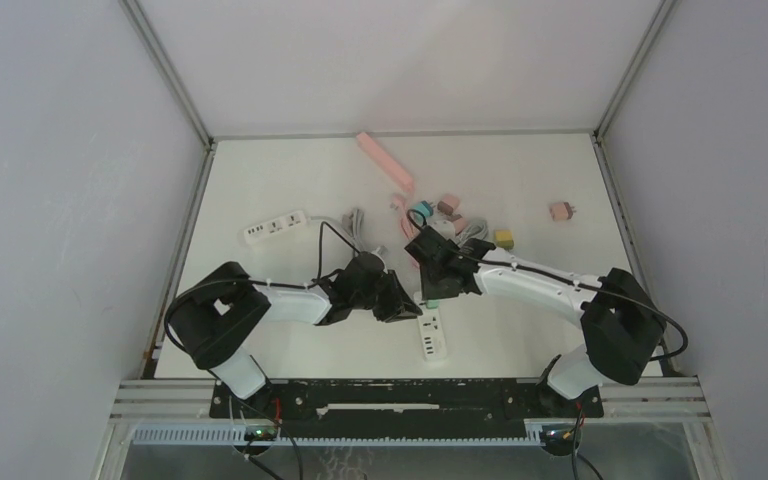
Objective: Insert the plug
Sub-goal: Press the plug into the socket.
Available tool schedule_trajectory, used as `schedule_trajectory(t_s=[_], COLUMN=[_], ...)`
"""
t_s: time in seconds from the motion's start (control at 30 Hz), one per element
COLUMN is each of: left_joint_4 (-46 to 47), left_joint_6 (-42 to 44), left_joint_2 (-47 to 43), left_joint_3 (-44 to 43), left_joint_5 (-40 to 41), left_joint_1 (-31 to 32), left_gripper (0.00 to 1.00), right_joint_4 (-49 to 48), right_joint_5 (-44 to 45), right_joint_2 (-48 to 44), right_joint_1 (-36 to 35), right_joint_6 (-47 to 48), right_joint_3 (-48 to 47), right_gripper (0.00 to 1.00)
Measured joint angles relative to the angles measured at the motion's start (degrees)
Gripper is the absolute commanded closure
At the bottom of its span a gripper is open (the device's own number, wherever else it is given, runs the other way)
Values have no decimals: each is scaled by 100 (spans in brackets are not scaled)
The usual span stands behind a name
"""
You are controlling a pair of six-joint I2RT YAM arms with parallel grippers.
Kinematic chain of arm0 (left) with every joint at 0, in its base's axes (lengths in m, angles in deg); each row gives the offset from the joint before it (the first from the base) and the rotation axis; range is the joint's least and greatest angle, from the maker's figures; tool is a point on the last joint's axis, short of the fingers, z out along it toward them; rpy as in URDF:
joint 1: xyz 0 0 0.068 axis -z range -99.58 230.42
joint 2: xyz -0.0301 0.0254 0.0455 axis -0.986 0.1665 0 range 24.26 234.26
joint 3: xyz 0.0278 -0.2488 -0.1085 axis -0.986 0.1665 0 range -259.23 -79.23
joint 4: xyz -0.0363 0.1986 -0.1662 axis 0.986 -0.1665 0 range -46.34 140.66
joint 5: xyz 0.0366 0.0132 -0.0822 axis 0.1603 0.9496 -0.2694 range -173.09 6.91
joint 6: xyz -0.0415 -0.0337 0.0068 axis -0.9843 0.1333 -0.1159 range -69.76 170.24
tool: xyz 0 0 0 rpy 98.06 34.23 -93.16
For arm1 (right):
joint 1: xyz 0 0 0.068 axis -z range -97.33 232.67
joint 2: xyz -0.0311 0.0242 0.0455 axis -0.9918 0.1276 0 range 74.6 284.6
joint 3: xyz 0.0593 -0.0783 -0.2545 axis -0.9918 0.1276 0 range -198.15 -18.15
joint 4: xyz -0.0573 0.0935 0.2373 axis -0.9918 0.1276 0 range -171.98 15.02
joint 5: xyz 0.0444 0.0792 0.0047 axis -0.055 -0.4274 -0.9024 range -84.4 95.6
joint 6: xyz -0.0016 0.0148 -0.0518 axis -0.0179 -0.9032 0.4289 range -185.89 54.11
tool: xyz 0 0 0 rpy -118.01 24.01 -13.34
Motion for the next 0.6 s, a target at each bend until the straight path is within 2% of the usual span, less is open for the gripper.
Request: schedule_trajectory(t_s=[0.17,0.47,0.6], left_joint_4=[15,24,26], left_joint_6=[0,-2,-2], left_joint_2=[13,28,28], left_joint_3=[0,-7,-7], left_joint_5=[-9,-17,-15], left_joint_1=[0,-2,-2], left_gripper=[78,78,78], right_joint_4=[-83,-63,-166], right_joint_5=[2,713,590], right_joint_2=[96,341,267], right_joint_1=[-118,-544,-404], right_joint_6=[192,269,269], right_joint_3=[0,-20,125], right_gripper=[100,100,100])
